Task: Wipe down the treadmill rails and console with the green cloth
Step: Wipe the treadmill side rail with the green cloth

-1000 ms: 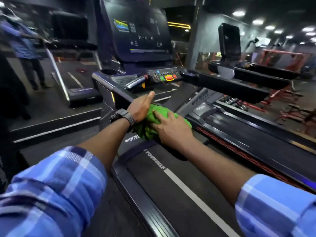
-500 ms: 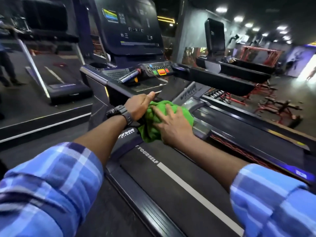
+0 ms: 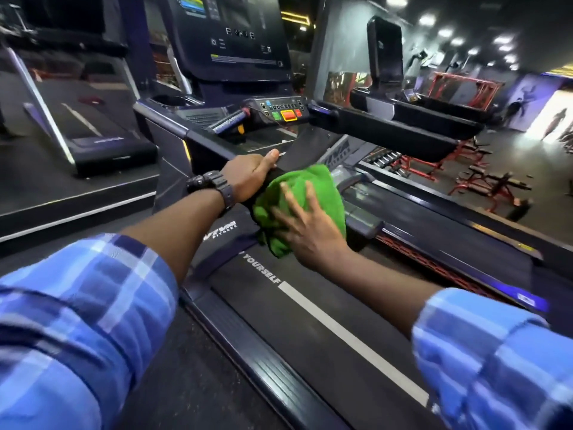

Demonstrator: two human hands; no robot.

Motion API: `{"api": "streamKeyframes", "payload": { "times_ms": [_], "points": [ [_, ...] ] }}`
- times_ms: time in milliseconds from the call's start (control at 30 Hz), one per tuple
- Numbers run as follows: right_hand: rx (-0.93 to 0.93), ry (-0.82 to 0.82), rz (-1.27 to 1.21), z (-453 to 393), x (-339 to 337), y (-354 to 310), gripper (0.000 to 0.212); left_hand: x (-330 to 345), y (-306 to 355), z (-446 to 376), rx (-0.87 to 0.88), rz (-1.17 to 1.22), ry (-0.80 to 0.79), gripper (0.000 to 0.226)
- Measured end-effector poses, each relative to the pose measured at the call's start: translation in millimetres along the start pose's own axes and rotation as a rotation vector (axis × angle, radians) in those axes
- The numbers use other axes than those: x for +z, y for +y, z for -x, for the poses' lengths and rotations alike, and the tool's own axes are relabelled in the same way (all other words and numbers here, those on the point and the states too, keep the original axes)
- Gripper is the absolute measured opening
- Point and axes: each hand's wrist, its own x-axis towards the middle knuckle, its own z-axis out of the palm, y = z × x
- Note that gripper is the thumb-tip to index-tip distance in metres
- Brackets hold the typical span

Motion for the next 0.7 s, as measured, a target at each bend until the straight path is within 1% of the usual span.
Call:
{"api": "streamKeyframes", "payload": {
  "times_ms": [33, 67, 100, 133, 167, 200, 233, 267, 300, 333, 367, 400, 433, 467, 500, 567, 633, 667, 700],
  "points": [
    [-0.113, -0.029, 0.05, 11, 8, -3, 0.044, -2, -1, 0, -0.004, -0.007, -0.017, 0.084],
    [-0.186, -0.003, 0.08, 24, 18, -4, 0.036, -3, -1, 1, -0.003, -0.016, -0.021, 0.088],
    [-0.219, 0.038, 0.06, 41, 25, -2, 0.024, -3, -2, 2, -0.001, -0.021, -0.015, 0.092],
    [-0.246, 0.076, -0.01, 58, 31, 0, 0.016, -3, -2, 2, -0.003, -0.025, -0.009, 0.094],
    [-0.243, 0.102, -0.064, 74, 39, 4, 0.012, -3, -2, 3, -0.005, -0.028, -0.005, 0.095],
    [-0.211, 0.178, -0.1, 88, 40, 12, 0.007, -1, -2, 3, -0.009, -0.029, 0.001, 0.095],
    [-0.189, 0.232, -0.11, 96, 41, 21, 0.014, 1, -1, 4, -0.01, -0.032, 0.011, 0.095],
    [-0.129, 0.274, -0.157, 96, 37, 29, 0.028, 2, 0, 4, -0.008, -0.037, 0.026, 0.093],
    [-0.03, 0.29, -0.2, 88, 30, 36, 0.044, 4, 2, 3, -0.004, -0.048, 0.039, 0.089],
    [0.104, 0.258, -0.274, 74, 18, 43, 0.058, 5, 3, 3, 0.003, -0.063, 0.052, 0.086],
    [0.228, 0.209, -0.356, 59, 6, 46, 0.066, 6, 5, 2, 0.012, -0.079, 0.061, 0.084],
    [0.311, 0.155, -0.408, 42, -4, 46, 0.069, 6, 5, 1, 0.016, -0.088, 0.062, 0.083],
    [0.333, 0.13, -0.407, 30, -11, 42, 0.066, 6, 6, 1, 0.02, -0.09, 0.057, 0.084],
    [0.305, 0.113, -0.36, 23, -13, 36, 0.06, 6, 6, 1, 0.021, -0.088, 0.049, 0.084],
    [0.239, 0.094, -0.296, 20, -12, 29, 0.052, 5, 4, 1, 0.021, -0.088, 0.043, 0.083],
    [0.061, 0.083, -0.156, 31, 2, 19, 0.042, 3, 3, 1, 0.029, -0.088, 0.035, 0.078],
    [-0.088, 0.15, -0.056, 53, 12, 16, 0.046, 2, 2, 3, 0.038, -0.093, 0.035, 0.074],
    [-0.113, 0.216, -0.057, 62, 20, 17, 0.048, 2, 3, 3, 0.038, -0.096, 0.032, 0.074],
    [-0.092, 0.293, -0.094, 72, 28, 17, 0.047, 1, 4, 3, 0.035, -0.095, 0.028, 0.076]
  ]
}}
